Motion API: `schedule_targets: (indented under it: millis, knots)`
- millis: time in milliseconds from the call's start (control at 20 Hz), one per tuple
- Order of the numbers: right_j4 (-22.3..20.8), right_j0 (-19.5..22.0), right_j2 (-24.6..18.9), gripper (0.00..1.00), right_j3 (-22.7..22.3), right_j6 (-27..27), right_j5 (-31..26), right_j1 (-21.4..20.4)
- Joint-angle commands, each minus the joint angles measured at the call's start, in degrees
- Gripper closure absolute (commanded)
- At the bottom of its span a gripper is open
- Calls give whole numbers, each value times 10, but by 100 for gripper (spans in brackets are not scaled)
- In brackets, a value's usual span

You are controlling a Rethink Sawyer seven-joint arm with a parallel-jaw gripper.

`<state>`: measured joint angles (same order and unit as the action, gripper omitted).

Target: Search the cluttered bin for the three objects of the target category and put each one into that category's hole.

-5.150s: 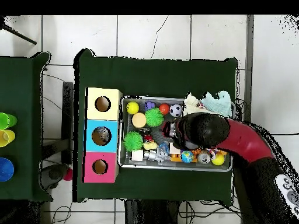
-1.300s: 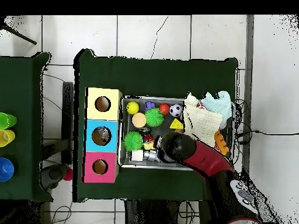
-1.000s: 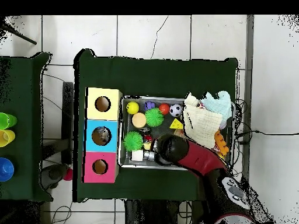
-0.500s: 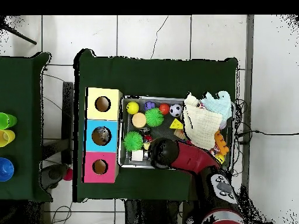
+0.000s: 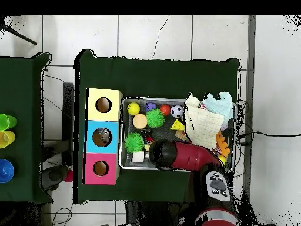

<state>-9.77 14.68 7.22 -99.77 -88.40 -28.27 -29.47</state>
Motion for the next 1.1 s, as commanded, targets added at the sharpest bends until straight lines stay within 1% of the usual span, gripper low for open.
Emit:
schedule_targets:
  millis: [50,100,250,400,550,750,950,1100]
  knots:
    - [-60,-15,9,0,81,-12,-26,30]
    - [-60,-15,10,0,82,-20,-19,31]
    - [-12,10,-19,0,51,-65,-11,22]
    - [33,31,-41,0,28,-91,-26,11]
    - [60,37,-49,0,23,-98,-43,4]
    - [103,48,-64,0,3,-108,-55,-12]
    - [134,55,-73,0,-8,-114,-56,-15]
    - [154,57,-77,0,-14,-114,-72,-20]
